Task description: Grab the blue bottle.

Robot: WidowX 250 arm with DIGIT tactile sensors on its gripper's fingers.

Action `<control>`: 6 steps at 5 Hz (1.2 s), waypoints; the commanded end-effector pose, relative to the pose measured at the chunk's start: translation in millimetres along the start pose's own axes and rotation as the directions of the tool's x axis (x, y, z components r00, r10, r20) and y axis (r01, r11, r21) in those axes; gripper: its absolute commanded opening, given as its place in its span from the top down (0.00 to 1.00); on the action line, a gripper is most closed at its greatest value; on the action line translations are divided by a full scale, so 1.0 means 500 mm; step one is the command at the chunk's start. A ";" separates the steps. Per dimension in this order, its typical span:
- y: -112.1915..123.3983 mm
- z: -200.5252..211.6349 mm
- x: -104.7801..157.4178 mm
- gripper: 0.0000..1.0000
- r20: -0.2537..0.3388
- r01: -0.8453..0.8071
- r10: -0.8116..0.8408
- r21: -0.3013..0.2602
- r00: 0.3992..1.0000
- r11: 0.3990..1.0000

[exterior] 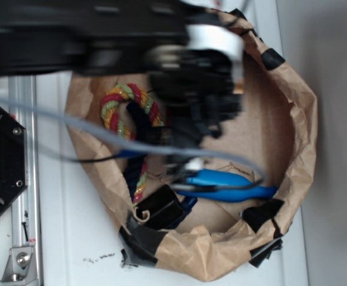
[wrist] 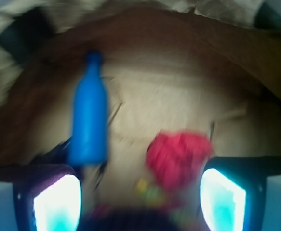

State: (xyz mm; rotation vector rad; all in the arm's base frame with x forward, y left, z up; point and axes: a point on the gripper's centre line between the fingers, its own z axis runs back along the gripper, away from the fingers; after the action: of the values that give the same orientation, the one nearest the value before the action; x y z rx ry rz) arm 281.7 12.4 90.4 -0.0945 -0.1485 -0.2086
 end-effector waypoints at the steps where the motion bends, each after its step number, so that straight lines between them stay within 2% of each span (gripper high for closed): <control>1: -0.128 -0.124 0.043 0.00 -0.028 0.221 -0.223 -0.043 0.975 0.974; 2: -0.135 -0.139 0.040 0.60 -0.046 0.226 -0.224 0.057 0.973 0.972; 3: -0.106 -0.055 0.038 1.00 0.011 0.096 -0.100 0.182 0.995 0.979; 4: -0.076 0.051 0.024 1.00 0.126 -0.046 0.012 0.267 0.992 0.963; 5: -0.048 0.155 -0.011 1.00 0.231 -0.310 0.264 0.195 0.936 0.930; 6: -0.031 0.244 0.000 1.00 0.153 -0.393 0.378 0.083 0.913 0.916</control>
State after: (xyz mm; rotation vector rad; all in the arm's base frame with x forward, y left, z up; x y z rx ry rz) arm 263.2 5.9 201.0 -0.0138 -0.2315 0.1739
